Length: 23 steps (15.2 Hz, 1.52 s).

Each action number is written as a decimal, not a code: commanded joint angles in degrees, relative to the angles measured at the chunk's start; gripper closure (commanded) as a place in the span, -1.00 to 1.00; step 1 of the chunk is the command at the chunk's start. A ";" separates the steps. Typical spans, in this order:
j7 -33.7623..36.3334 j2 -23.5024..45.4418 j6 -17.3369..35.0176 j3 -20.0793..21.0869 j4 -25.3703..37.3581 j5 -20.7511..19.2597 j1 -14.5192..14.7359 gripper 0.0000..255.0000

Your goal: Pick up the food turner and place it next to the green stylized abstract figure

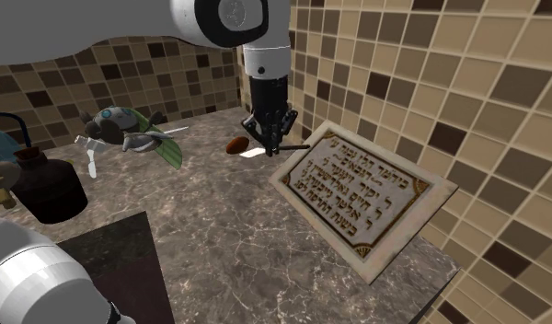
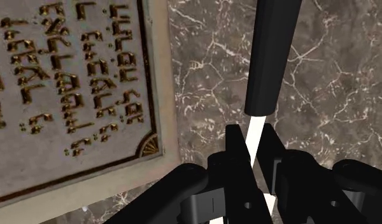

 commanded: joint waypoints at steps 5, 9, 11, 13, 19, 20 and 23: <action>-0.81 1.38 -4.80 -0.03 6.11 0.60 0.17 1.00; -1.26 2.26 -7.31 -0.09 9.45 0.94 0.25 1.00; 1.81 1.39 -7.52 1.89 8.48 0.98 1.31 1.00; 4.81 0.81 -7.73 3.81 7.78 1.19 2.37 1.00; 13.36 0.67 -8.31 9.25 7.28 2.48 5.51 1.00; 14.73 0.87 -8.41 10.09 7.42 2.75 6.06 1.00; 18.76 1.84 -8.71 12.59 8.27 3.63 7.65 1.00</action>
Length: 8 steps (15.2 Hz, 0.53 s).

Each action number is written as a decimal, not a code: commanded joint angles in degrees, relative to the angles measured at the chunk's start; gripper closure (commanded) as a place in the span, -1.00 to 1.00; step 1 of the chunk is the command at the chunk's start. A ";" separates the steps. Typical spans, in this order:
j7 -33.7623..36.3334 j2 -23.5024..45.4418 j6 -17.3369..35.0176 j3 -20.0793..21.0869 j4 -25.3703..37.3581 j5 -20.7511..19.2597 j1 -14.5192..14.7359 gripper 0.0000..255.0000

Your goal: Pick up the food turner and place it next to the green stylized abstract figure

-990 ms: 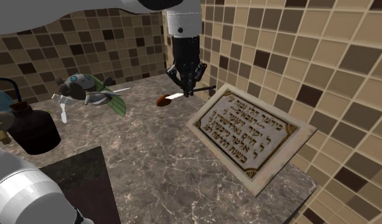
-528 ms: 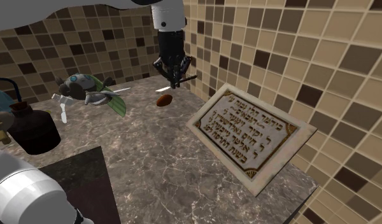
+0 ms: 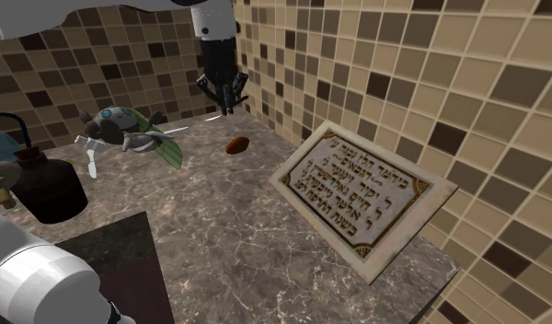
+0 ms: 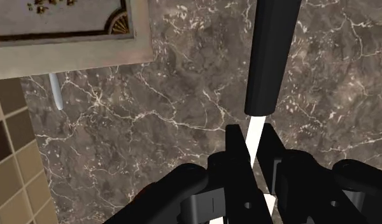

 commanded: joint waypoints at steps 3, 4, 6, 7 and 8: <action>5.35 1.80 -0.52 3.20 1.81 1.18 2.14 1.00; 6.64 2.41 -0.64 3.96 2.44 1.47 2.68 1.00; 9.17 3.81 -0.92 5.45 3.91 2.02 3.76 1.00; 10.42 4.59 -1.07 6.17 4.76 2.28 4.30 1.00; 11.66 5.44 -1.25 6.87 5.68 2.53 4.85 1.00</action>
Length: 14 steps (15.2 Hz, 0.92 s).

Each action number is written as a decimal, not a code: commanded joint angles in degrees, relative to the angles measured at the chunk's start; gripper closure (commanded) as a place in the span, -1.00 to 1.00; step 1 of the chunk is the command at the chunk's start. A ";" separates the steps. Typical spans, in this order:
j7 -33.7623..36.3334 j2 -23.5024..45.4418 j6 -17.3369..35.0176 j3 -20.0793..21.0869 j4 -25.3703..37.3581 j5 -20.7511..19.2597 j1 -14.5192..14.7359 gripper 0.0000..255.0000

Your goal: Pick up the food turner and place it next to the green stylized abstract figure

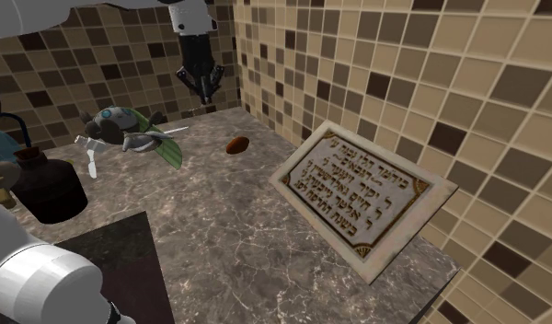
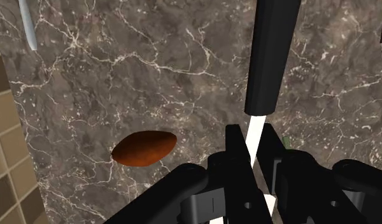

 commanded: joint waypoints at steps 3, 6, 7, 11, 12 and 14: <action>5.42 4.01 -0.77 2.98 4.42 1.01 2.39 1.00; 5.59 3.16 1.75 2.99 1.05 0.95 2.39 1.00; 5.65 2.91 2.58 2.99 -0.03 0.93 2.39 1.00; 5.85 2.07 5.84 2.99 -4.13 0.87 2.39 1.00; 5.90 1.89 6.64 2.99 -5.11 0.85 2.39 1.00; 5.99 1.59 8.23 2.99 -7.00 0.82 2.38 1.00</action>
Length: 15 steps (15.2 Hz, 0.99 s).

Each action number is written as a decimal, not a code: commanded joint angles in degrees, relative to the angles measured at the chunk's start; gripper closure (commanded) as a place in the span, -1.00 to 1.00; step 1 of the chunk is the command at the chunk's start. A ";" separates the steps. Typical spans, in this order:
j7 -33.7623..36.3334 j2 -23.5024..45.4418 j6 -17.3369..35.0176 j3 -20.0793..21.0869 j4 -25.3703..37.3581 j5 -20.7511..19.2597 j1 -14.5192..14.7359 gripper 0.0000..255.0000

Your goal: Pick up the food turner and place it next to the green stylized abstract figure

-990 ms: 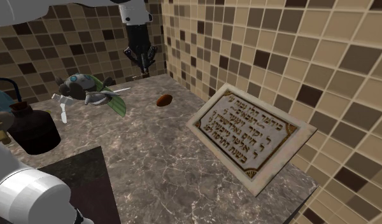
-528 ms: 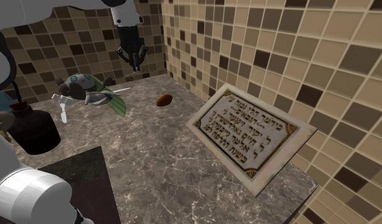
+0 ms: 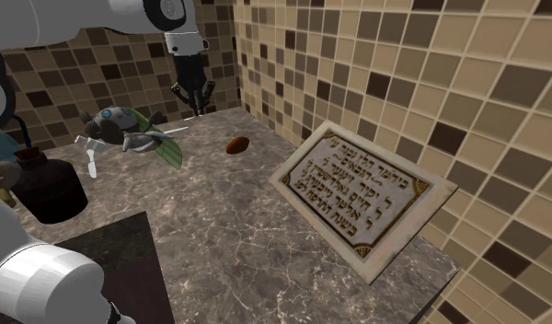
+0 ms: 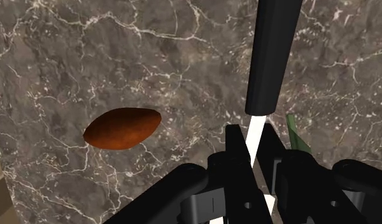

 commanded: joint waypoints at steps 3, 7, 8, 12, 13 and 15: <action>0.02 -0.56 3.22 -0.10 -3.75 -0.08 -0.08 1.00; 0.19 -0.84 6.33 -0.13 -7.15 -0.13 -0.10 1.00; 0.23 -0.88 7.11 -0.13 -7.96 -0.14 -0.11 1.00; 0.38 -0.90 10.19 -0.17 -11.07 -0.18 -0.13 1.00; 0.41 -0.88 10.95 -0.18 -11.81 -0.19 -0.14 1.00; 0.48 -0.79 12.48 -0.20 -13.25 -0.21 -0.15 1.00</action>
